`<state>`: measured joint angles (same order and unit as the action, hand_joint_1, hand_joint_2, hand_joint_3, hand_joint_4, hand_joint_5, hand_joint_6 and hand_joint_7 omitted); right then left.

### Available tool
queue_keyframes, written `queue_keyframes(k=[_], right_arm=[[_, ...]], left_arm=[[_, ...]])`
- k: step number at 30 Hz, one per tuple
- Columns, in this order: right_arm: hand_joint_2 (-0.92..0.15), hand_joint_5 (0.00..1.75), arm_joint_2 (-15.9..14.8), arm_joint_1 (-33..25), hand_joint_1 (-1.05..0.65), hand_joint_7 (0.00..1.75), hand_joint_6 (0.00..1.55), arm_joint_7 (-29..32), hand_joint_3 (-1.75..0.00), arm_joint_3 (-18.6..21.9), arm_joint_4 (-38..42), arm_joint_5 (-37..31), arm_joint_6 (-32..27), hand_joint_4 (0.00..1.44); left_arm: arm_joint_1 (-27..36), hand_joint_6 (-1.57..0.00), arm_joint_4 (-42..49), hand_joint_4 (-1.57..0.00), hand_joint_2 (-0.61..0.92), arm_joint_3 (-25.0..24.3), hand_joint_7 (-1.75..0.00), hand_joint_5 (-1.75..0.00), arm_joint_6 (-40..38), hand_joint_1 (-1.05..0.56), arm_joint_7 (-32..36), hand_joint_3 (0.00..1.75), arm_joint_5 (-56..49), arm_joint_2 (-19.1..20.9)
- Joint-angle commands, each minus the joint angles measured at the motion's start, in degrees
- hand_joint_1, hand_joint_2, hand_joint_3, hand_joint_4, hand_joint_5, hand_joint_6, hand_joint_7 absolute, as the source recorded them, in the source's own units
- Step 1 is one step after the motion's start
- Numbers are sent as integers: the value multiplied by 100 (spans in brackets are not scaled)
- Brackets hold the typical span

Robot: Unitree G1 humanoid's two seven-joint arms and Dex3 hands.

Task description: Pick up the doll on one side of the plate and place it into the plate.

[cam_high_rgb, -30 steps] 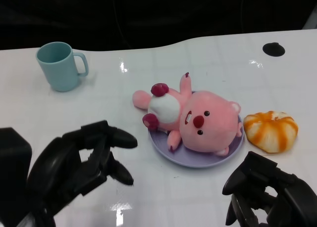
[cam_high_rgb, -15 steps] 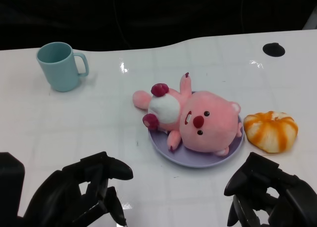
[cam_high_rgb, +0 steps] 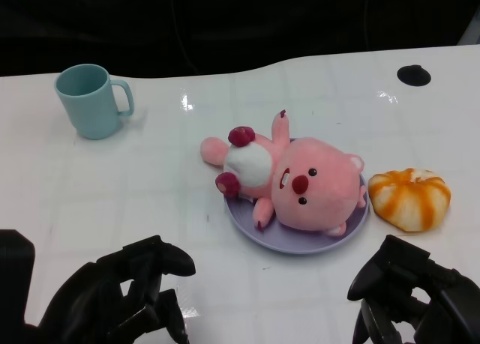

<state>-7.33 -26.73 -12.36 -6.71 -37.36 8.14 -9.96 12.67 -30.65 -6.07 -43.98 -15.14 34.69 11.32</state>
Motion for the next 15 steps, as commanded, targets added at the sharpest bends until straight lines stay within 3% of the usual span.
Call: queue_keyframes(k=[1,15], right_arm=[[-56,175,-64,-7,-19,155,51,-14,-123,43,20,-10,141,60],[-56,175,-61,5,-19,156,50,-67,-123,134,113,112,161,61]], left_arm=[[-27,-63,64,-76,56,-10,-166,-175,72,-17,-97,119,35,81],[-56,-64,160,-77,56,133,-164,-175,343,-15,-197,119,-146,134]])
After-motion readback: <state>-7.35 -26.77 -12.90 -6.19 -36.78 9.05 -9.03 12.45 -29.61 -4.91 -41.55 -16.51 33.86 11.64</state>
